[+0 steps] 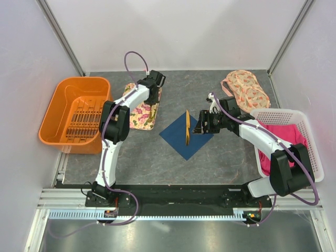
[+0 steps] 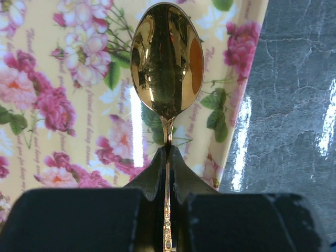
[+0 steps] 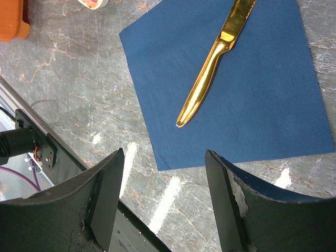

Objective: Place the utensils on the paper napkin and roll it up

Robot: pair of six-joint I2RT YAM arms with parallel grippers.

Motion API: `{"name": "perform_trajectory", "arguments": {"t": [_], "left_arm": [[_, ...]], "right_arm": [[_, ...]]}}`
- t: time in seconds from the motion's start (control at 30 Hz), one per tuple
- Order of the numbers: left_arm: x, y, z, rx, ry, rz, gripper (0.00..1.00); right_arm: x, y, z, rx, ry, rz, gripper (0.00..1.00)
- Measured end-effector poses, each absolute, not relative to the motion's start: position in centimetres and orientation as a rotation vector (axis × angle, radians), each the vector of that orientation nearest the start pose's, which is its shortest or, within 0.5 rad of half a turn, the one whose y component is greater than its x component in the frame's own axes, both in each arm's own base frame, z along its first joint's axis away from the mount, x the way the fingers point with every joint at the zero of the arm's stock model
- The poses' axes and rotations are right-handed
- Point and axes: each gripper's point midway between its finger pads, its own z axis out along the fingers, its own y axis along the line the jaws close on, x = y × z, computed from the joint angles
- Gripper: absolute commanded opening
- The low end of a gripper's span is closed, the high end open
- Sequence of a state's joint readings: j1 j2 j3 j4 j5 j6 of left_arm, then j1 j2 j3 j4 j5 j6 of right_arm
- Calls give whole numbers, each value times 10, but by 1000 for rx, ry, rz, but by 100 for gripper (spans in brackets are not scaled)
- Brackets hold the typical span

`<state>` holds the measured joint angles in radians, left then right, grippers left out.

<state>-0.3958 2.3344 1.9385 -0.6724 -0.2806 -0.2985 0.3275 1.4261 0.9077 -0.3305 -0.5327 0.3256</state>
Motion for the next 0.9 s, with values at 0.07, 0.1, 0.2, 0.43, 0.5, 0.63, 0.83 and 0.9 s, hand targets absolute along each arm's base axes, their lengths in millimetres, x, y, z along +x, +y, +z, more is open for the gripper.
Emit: {"name": "perform_trajectory", "arguments": {"t": [0.07, 0.1, 0.2, 0.43, 0.5, 0.63, 0.83, 0.9], "left_arm": [[509, -171, 36, 22, 2566, 125, 2], [508, -171, 41, 20, 2559, 127, 2], [509, -175, 81, -3, 2487, 110, 2], [475, -232, 163, -9, 2355, -29, 2], [459, -254, 166, -3, 2366, -76, 2], [422, -287, 139, 22, 2469, -125, 2], [396, -315, 104, 27, 2560, -138, 2], [391, -321, 91, 29, 2586, -134, 2]], "right_arm": [[289, 204, 115, -254, 2465, 935, 71], [289, 204, 115, -252, 2465, 935, 71], [290, 203, 115, -249, 2465, 934, 71], [292, 200, 115, -237, 2465, 929, 72], [294, 198, 115, -226, 2464, 921, 72], [297, 192, 115, -204, 2464, 909, 72], [297, 187, 113, -183, 2478, 901, 72], [296, 186, 112, -178, 2487, 899, 71]]}}
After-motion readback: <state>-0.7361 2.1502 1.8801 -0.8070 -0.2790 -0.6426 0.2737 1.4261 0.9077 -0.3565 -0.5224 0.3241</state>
